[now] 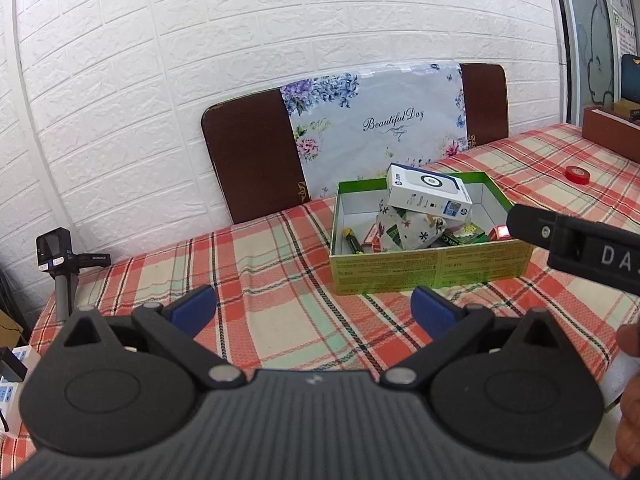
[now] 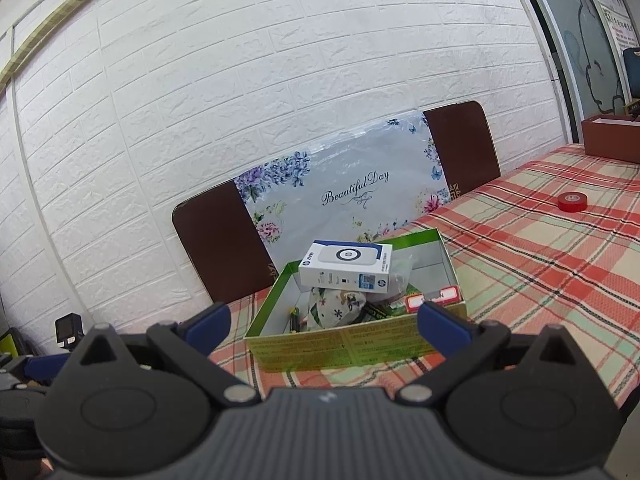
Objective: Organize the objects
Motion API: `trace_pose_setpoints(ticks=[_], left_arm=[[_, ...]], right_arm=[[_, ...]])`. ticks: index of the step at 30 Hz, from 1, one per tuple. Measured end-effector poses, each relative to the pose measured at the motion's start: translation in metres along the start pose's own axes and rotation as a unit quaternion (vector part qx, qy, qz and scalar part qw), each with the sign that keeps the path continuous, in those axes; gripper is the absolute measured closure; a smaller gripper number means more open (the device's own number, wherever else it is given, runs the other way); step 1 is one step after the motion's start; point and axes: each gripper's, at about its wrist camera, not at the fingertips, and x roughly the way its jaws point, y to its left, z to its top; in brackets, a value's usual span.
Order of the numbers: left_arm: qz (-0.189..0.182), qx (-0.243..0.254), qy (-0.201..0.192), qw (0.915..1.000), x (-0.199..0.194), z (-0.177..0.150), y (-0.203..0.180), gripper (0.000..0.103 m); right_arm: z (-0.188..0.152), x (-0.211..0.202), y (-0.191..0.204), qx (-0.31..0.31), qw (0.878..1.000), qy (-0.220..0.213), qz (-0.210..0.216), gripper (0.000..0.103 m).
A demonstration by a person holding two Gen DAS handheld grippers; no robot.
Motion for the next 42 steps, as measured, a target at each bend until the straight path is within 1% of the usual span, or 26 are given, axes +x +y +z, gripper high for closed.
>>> trace_pose_setpoints(ticks=[8, 18, 24, 39, 42], left_arm=[[0.017, 0.007, 0.015, 0.9997, 0.005, 0.001, -0.003, 0.0], [-0.01, 0.011, 0.045, 0.9989, 0.01, 0.0, -0.009, 0.0], [-0.026, 0.001, 0.066, 0.9975, 0.015, -0.001, -0.008, 0.0], [-0.043, -0.01, 0.086, 0.9953, 0.021, -0.001, -0.009, 0.0], [-0.053, -0.011, 0.089, 0.9945, 0.022, -0.002, -0.009, 0.0]], right_arm=[[-0.002, 0.005, -0.001, 0.003, 1.0, 0.006, -0.003, 0.0], [-0.004, 0.01, -0.004, 0.003, 1.0, 0.012, -0.002, 0.0], [-0.005, 0.014, -0.007, 0.006, 1.0, 0.017, -0.005, 0.0], [-0.01, 0.022, -0.009, 0.009, 1.0, 0.029, -0.007, 0.0], [-0.01, 0.024, -0.01, 0.01, 0.999, 0.031, -0.007, 0.0]])
